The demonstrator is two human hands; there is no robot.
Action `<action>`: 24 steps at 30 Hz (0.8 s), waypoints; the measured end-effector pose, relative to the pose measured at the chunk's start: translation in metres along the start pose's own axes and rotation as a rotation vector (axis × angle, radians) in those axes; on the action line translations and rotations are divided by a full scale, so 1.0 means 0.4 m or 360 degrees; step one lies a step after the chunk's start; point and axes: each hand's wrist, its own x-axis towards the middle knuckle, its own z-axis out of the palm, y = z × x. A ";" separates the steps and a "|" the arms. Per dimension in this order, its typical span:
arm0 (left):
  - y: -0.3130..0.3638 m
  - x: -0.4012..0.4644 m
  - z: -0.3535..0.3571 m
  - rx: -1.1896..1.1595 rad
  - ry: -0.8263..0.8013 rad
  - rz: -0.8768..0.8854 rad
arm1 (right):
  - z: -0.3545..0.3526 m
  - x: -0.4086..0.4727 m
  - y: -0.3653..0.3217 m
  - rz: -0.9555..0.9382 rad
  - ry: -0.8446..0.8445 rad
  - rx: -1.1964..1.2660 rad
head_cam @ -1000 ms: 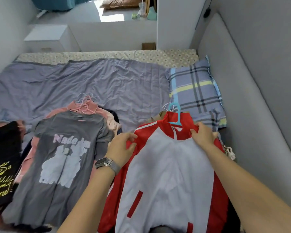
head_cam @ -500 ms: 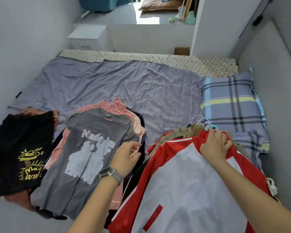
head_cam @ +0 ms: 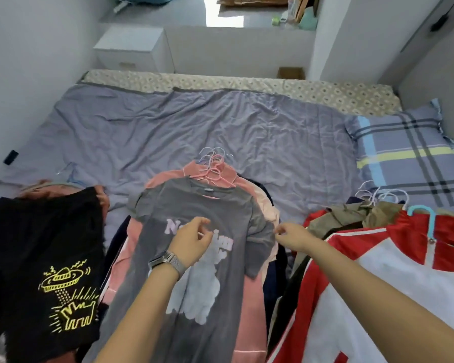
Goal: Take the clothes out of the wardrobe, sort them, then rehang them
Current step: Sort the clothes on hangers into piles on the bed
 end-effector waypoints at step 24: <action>-0.385 0.359 0.071 -0.0219 -0.0141 -0.0125 | 0.167 0.648 -0.142 0.0294 0.0367 -0.0056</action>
